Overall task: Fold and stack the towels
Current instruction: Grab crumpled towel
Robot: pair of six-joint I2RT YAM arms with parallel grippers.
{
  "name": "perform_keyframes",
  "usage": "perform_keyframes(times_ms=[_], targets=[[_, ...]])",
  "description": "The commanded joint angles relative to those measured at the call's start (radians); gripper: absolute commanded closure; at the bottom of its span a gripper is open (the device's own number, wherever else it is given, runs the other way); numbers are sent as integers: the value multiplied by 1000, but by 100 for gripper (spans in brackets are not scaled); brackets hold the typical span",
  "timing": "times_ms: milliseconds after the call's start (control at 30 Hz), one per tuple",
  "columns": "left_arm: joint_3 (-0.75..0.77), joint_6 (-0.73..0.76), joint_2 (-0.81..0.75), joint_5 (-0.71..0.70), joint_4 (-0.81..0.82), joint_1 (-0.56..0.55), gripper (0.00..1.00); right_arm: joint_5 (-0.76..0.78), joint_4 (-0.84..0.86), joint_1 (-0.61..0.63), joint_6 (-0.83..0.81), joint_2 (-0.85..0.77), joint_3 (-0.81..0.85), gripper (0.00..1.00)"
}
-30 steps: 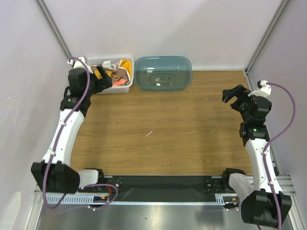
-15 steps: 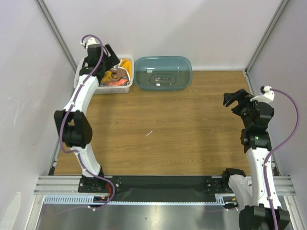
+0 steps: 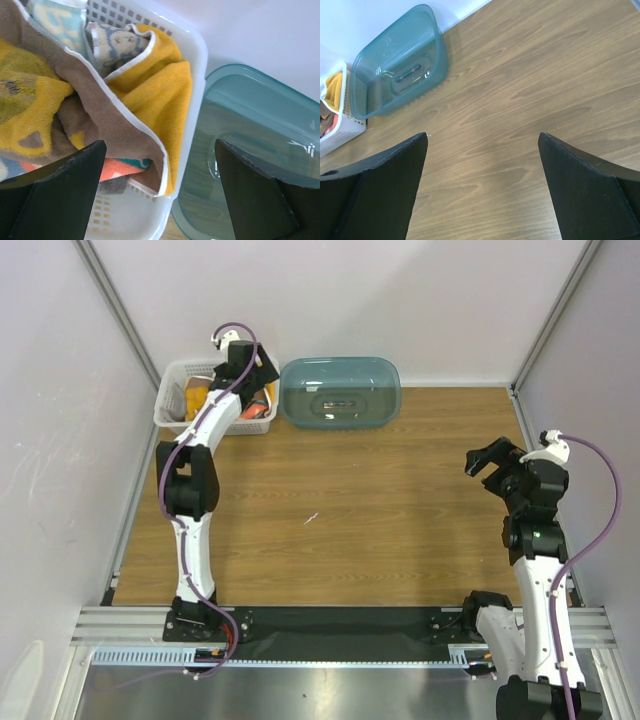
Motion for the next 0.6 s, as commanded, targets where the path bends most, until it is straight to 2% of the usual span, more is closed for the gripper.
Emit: perform_keyframes(times_ms=[0,133,167,267,433,533,567], targets=[[48,-20,4,-107,48,4,4,23,-27,-1,-23,-38,41,0],[43,-17,33,-114,68,4,6,43,-40,-1,-38,-48,44,0],[43,-17,38,-108,78,4,11,45,-45,-1,-37,-48,50,0],[49,-20,58,-100,96,1,17,45,-59,-1,-32,-56,53,0],[76,-12,79,-114,84,-1,19,62,-77,-1,-34,-75,54,0],[79,-2,72,-114,94,1,45,68,-79,-1,-39,-87,54,0],[83,0,69,-117,90,-1,64,69,-79,-1,-37,-88,54,0]])
